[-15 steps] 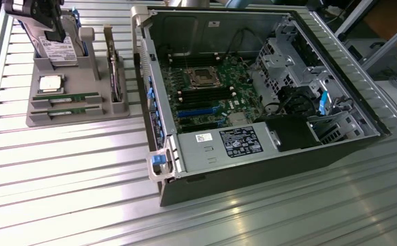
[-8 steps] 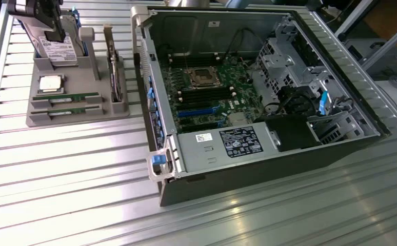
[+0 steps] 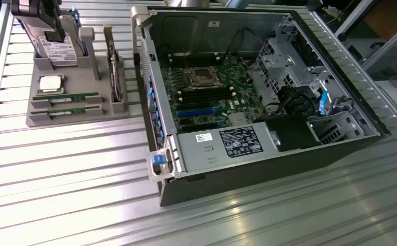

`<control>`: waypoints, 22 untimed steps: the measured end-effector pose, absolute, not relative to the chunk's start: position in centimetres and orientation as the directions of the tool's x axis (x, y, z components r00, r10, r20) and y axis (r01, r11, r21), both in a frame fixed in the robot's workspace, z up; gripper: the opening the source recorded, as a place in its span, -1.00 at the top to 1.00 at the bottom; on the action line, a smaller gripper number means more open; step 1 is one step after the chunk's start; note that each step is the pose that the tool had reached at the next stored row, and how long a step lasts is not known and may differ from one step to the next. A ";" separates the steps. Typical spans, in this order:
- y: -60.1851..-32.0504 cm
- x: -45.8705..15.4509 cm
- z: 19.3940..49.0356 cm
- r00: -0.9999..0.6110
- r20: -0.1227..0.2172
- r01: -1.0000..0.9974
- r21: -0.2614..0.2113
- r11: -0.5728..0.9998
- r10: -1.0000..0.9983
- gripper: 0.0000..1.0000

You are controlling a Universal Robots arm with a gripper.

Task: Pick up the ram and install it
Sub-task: 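Pick up the ram and move it above insertion slot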

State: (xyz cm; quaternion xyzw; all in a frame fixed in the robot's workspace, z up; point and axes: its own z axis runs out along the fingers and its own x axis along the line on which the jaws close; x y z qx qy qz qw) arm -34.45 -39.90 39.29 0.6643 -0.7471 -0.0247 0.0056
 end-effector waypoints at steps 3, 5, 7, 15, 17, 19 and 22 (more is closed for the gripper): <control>-39.9 -34.5 39.3 -0.098 -0.024 -0.994 0.044 0.096 -0.995 0.79; -39.9 -34.4 39.3 -0.096 -0.024 -0.995 0.044 0.095 -0.995 0.79; -39.9 -34.4 39.3 -0.096 -0.024 -0.995 0.044 0.095 -0.995 0.79; -39.9 -34.4 39.3 -0.096 -0.024 -0.995 0.044 0.095 -0.995 0.28; -39.9 -34.4 39.3 -0.096 -0.024 -0.995 0.044 0.095 -0.995 0.28; -39.9 -34.4 39.2 -0.096 -0.025 -0.995 0.044 0.095 -0.995 0.28; -39.9 -34.4 39.1 -0.096 -0.024 -0.995 0.044 0.095 -0.995 0.28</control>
